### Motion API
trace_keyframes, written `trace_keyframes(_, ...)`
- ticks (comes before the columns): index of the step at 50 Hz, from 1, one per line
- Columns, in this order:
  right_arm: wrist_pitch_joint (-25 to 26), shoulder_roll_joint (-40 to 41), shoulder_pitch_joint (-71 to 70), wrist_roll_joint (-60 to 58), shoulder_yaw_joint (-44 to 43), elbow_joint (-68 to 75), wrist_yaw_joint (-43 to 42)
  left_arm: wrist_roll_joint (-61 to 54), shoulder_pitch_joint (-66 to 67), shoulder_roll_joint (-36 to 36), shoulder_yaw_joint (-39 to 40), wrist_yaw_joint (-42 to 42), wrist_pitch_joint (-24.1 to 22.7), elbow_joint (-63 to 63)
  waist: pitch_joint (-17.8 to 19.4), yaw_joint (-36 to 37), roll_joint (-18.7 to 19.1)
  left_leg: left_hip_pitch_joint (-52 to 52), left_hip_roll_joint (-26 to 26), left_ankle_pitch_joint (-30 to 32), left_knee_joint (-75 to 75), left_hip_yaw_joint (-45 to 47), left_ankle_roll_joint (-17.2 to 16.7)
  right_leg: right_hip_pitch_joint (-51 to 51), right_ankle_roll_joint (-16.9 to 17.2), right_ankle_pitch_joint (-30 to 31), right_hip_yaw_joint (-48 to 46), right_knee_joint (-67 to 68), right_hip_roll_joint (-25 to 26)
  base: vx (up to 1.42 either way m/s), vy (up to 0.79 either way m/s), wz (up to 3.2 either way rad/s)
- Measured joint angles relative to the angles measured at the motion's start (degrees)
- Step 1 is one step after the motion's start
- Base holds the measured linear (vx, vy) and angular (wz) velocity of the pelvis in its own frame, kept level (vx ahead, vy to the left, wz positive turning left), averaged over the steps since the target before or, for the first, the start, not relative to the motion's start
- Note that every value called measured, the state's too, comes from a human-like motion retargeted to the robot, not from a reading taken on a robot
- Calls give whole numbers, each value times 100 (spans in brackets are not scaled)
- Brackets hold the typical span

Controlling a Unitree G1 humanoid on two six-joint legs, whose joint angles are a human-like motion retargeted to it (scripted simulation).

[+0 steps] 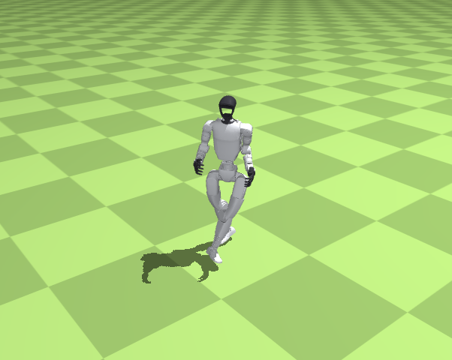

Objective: Walk run

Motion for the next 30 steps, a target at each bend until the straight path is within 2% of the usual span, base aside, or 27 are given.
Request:
trace_keyframes(2, 22, 30, 85, -79, 72, 57, 37, 48, -99, -167, 43, 140, -22, -14, -28, 71, -96, 131, -88, 116, -90, -173, 314, 174, 254, 283, -39, 137, -20, 66, -10, 85)
trace_keyframes(3, 36, 55, 122, -127, 146, 104, 68, 94, -106, -242, 79, 194, -44, -27, -46, 172, -209, 242, -115, 54, -79, -131, 647, 241, 415, 562, 85, 261, -135, 100, -18, -21)
trace_keyframes(5, 67, 162, 171, -268, 288, 262, 173, 255, -95, -286, 177, 268, -97, -33, -54, 460, -450, 582, -116, -148, -23, -201, 758, 371, 594, 1463, 523, 638, -331, 119, -29, -74)
trace_keyframes(7, 58, 321, 275, -494, 317, 488, 316, 415, -94, -247, 224, 334, -154, 13, -177, 467, -340, 857, 99, -476, 100, -156, 758, 136, 369, 2568, 873, 1496, -338, 99, 10, 36)
trace_keyframes(8, 45, 373, 354, -620, 321, 612, 360, 438, -138, -229, 246, 351, -158, 56, -272, 316, -160, 847, 256, -540, 218, -517, 758, -155, 124, 2986, 974, 2057, -237, 82, 31, 144)
trace_keyframes(10, 37, 415, 463, -899, 291, 853, 292, 339, -364, -197, 247, 250, -81, 57, -318, 83, 160, 709, 460, -596, 448, -1326, 758, -747, -28, 3275, 1625, 3025, 53, 54, 21, 189)
trace_keyframes(12, 64, 329, 655, -1176, 124, 1022, 69, 191, -616, -152, 57, 164, -17, -46, -232, -43, 470, 939, 605, -634, 501, -1516, 758, -1112, -73, 2534, 2037, 3463, 232, 58, 24, 237)
trace_keyframes(15, 57, 169, 1079, -1368, -217, 1131, -186, 94, -955, 19, -221, 211, -16, -152, -160, -130, 736, 1149, 557, -581, 435, -2343, 758, -1570, -461, 1846, 2132, 3686, 85, 54, 14, 246)
trace_keyframes(18, 60, 165, 1623, -1263, -758, 1241, -234, 17, -1330, 360, -660, 153, -25, -367, -137, -580, 883, 1190, 406, -510, 504, -3761, 758, -2291, -989, 1065, 2176, 3457, -213, 68, 3, 385)
trace_keyframes(19, 69, 198, 1771, -1228, -903, 1259, -234, -25, -1409, 462, -797, 117, -26, -426, -154, -761, 914, 1180, 342, -486, 535, -4206, 758, -2480, -986, 958, 2260, 3285, -220, 60, -11, 416)
trace_keyframes(22, 68, 340, 2148, -1071, -1250, 1299, -310, -117, -1658, 737, -1111, -25, -81, -498, -224, -1272, 913, 1234, 114, -396, 578, -5200, 758, -3058, -672, 754, 2709, 2548, -118, 60, -22, 381)
trace_keyframes(25, 67, 446, 2206, -928, -1354, 1353, -380, -112, -1805, 876, -1181, -146, -131, -442, -118, -1391, 651, 1466, -169, -354, 613, -5541, 758, -3505, -427, 574, 3171, 1902, -114, 77, -32, 217)
trace_keyframes(30, 78, 338, 2007, -920, -1278, 1307, -241, -146, -1588, 845, -1125, -99, -187, -263, 231, -1626, 440, 2054, -356, -218, 773, -5824, 758, -4023, 144, 88, 3059, 963, -72, 76, -27, 131)
